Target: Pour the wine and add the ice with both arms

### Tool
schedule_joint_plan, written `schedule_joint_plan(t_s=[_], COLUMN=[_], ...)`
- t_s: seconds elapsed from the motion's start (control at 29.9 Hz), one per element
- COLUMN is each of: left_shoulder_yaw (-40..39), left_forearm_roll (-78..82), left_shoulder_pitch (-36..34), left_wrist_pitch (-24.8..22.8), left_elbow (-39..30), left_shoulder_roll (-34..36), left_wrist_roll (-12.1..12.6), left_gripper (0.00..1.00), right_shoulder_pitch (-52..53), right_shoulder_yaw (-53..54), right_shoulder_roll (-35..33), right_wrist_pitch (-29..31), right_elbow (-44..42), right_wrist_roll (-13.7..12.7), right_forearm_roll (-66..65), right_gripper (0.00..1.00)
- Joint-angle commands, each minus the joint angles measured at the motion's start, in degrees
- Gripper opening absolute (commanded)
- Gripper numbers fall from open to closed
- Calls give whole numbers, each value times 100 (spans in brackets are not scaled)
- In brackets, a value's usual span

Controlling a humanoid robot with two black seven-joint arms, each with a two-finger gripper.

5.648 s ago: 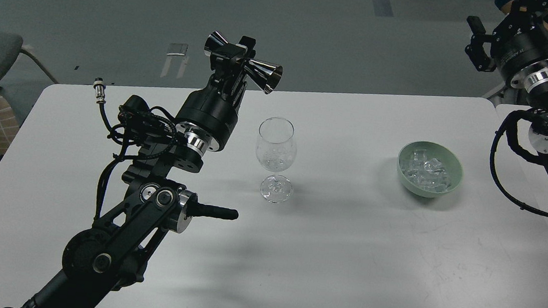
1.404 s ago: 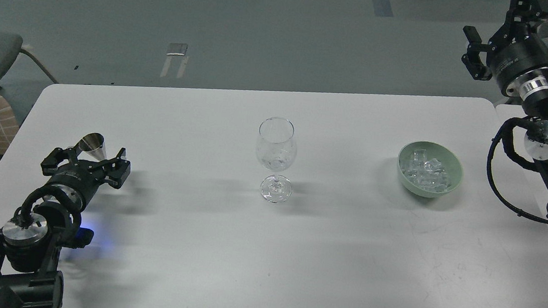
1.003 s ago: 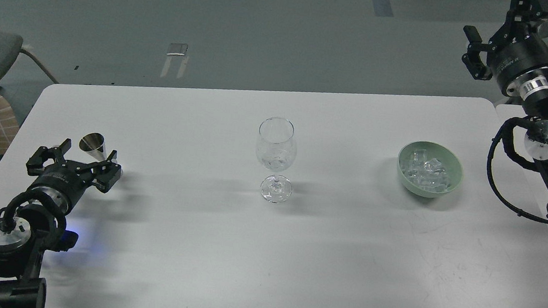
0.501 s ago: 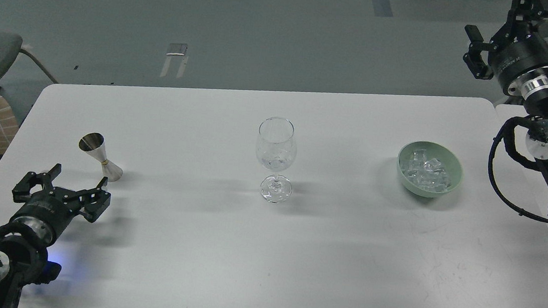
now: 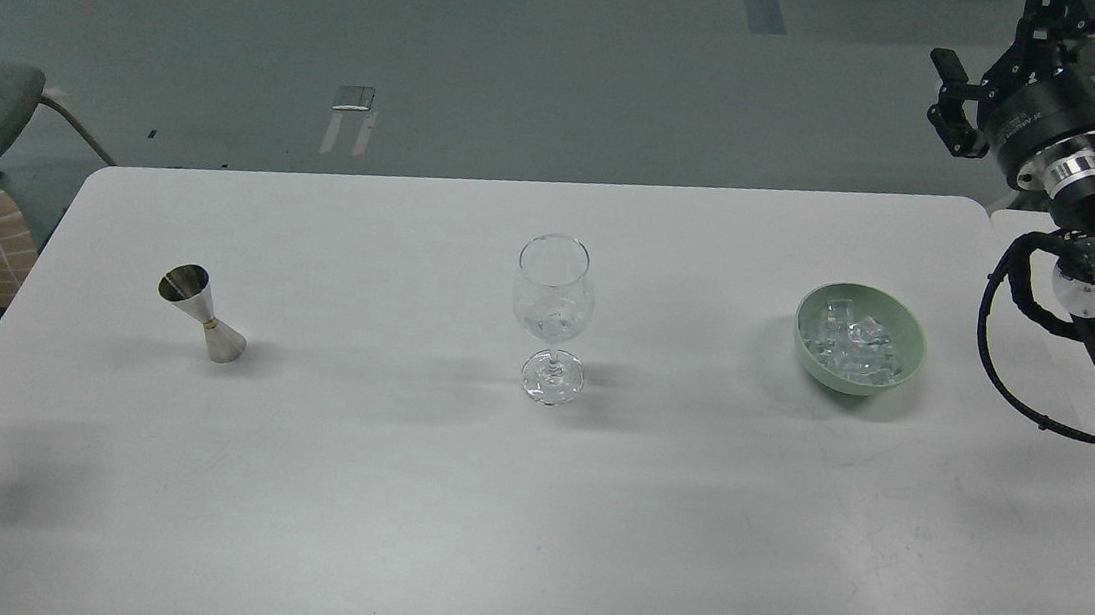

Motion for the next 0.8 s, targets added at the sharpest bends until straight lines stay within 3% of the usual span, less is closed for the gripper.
schedule_joint_plan(t_s=[0.0,0.03,0.2,0.27,0.43,0.5,0.57,0.7,0.77], left_shoulder_yaw=[43,52,96,236,1184,1780,2089,3352,3829], left_forearm_roll=[1050,1496,2781,3222,4259,4716,4840,4893,4894], left_shoulder_pitch=[-333,-551,-1552,-1932,-2916,-3460,-3681,-4357,-4525], left_wrist_pitch=[-153,-161,-135,-135,-91,-82,-74,373,628], left_elbow=[8,8,8,25,201,551,798,1658,1835], left_shoulder_roll=[467,485,459,467,573,608,608,538,511], left_wrist_roll=[-534,-675,-877,-1114,-2072,-2589,-2880,-3644,-3900], left_gripper=[98,98,98,98,98,98,98,98,98], right_shoulder_pitch=[5,5,4,5,5,5,5,-4,-4], right_shoulder_yaw=[-14,-14,-5,-5,-5,-14,-14,-14,-14], right_shoulder_roll=[-32,-40,-67,-67,-58,-67,-75,-128,-128], right_wrist_pitch=[0,0,0,0,0,0,0,0,0], right_elbow=[0,0,36,36,36,36,36,36,36], right_wrist_roll=[-19,-27,-28,-28,-28,-28,-28,-28,-28], right_forearm_roll=[-105,-184,-325,-325,-334,-334,-334,-334,-334], right_gripper=[100,100,100,100,100,100,100,100,100])
